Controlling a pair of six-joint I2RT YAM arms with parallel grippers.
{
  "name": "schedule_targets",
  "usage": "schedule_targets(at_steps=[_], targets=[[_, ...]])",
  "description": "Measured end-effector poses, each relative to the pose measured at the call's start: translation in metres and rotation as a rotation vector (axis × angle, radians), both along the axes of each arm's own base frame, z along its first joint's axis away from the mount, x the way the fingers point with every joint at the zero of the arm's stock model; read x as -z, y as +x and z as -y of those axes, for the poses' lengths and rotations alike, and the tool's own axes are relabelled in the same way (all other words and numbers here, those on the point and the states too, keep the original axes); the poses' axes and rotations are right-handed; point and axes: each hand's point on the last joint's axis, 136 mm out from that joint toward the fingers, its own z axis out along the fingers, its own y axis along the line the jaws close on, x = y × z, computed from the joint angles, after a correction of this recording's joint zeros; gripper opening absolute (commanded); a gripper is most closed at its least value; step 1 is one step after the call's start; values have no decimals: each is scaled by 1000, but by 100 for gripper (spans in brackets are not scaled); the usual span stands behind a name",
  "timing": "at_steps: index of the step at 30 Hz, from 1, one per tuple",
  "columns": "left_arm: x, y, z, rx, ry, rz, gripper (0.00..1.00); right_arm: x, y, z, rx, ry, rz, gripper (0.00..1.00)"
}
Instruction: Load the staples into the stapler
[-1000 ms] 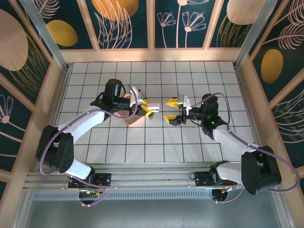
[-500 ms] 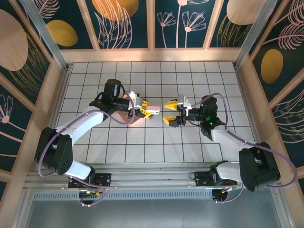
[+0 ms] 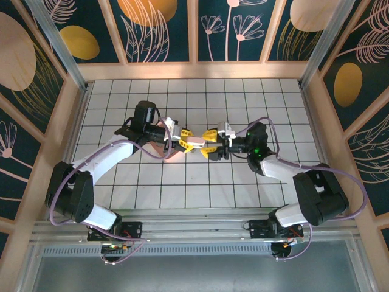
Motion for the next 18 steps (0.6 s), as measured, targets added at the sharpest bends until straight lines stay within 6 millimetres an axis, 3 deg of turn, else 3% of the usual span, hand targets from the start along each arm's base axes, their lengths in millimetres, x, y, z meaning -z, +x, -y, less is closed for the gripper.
schedule_targets(at_steps=[6, 18], targets=[[-1, 1, 0, 1, -1, -4, 0, -3, 0, -2, -2, 11, 43, 47], [0, 4, 3, 5, 2, -39, 0, -6, 0, -5, 8, 16, 90, 40]])
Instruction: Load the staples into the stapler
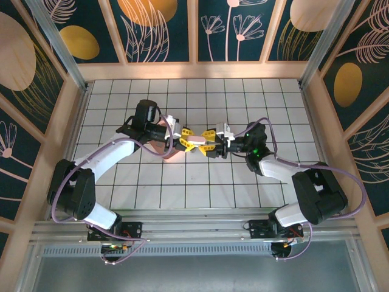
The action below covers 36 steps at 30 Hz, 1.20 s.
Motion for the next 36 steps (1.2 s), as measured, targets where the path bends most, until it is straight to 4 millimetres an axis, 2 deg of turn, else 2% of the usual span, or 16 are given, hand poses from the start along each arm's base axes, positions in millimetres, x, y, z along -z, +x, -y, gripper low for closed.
schedule_targets(at_steps=[3, 6, 15, 27, 29, 30, 33, 36], targets=[[0, 1, 0, -2, 2, -7, 0, 0, 0, 0, 1, 0, 5, 39], [0, 0, 0, -1, 2, -13, 0, 0, 1, 0, 5, -1, 18, 46], [0, 0, 0, 0, 1, -19, 0, 1, 3, -1, 18, -4, 27, 47], [0, 2, 0, -9, 5, -20, 1, 5, 0, -3, 8, -22, 42, 29], [0, 2, 0, -11, 5, -22, 11, 5, 0, -2, 11, -24, 45, 24], [0, 2, 0, -11, 5, -22, 20, 5, 0, -2, 14, -25, 45, 22], [-1, 3, 0, -14, 6, -22, 40, 3, 1, -1, 30, -28, 55, 20], [0, 8, 1, -46, 23, -38, 49, 0, 3, 2, 57, -40, 59, 17]])
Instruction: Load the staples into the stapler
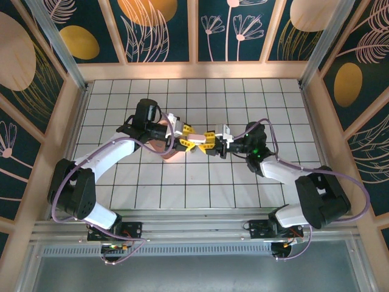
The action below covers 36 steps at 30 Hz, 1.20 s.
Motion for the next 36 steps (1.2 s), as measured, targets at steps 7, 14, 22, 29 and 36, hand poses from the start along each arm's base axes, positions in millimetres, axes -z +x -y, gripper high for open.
schedule_targets(at_steps=[7, 14, 22, 29, 36], targets=[[3, 14, -3, -110, 60, 16, 56, 15, 5, 12, 100, -112, -17, 15], [6, 20, -5, -147, 110, 54, 58, 41, 13, 21, 167, -279, -72, 13], [5, 10, 16, -71, 167, 133, 57, 46, 14, 22, 168, -359, -82, 12], [27, 4, 28, -21, 225, 108, 49, 52, 10, 19, 146, -383, -88, 12], [31, 3, 33, -9, 236, 100, 46, 54, 10, 18, 142, -387, -93, 12]])
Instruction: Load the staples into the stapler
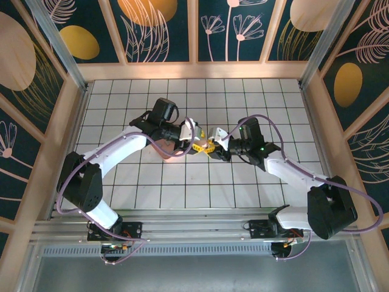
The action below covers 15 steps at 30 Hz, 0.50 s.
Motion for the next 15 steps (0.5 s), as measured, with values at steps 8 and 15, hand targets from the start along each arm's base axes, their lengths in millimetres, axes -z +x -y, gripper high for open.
schedule_targets(at_steps=[8, 15], targets=[[-1, -1, 5, 10, 1, -5, 32, 0, 0, 0, 0, -1, 0, 11], [-3, -2, 5, 16, 1, -12, 11, 0, 0, -1, 0, -2, 0, 12]])
